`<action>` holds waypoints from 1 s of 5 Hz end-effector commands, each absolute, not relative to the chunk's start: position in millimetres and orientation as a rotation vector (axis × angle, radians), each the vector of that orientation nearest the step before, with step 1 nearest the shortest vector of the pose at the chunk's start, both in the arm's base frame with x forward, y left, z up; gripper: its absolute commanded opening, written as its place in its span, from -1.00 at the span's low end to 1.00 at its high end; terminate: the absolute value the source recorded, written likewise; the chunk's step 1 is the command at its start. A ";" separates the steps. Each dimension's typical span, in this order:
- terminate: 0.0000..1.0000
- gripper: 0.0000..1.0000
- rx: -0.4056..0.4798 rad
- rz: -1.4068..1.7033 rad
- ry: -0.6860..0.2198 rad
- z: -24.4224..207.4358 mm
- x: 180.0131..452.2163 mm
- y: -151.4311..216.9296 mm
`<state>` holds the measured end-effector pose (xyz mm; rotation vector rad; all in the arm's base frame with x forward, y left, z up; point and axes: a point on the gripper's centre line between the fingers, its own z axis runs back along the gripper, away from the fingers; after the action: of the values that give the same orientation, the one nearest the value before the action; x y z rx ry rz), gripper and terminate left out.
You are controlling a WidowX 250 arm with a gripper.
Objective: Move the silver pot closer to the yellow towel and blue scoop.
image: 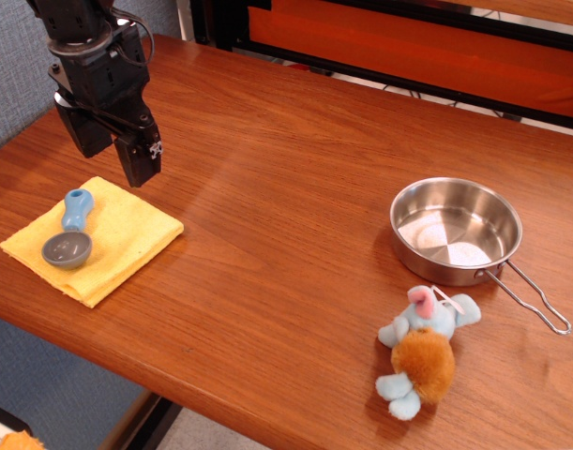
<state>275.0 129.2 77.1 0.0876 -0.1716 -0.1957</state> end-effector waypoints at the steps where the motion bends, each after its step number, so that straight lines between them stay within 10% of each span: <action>1: -1.00 1.00 0.088 -0.196 -0.172 77.1 275.0 129.2; 5: -1.00 1.00 -0.005 0.166 -0.232 109.2 327.0 -10.1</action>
<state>317.7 -12.2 93.6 -0.0002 -0.1831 0.1740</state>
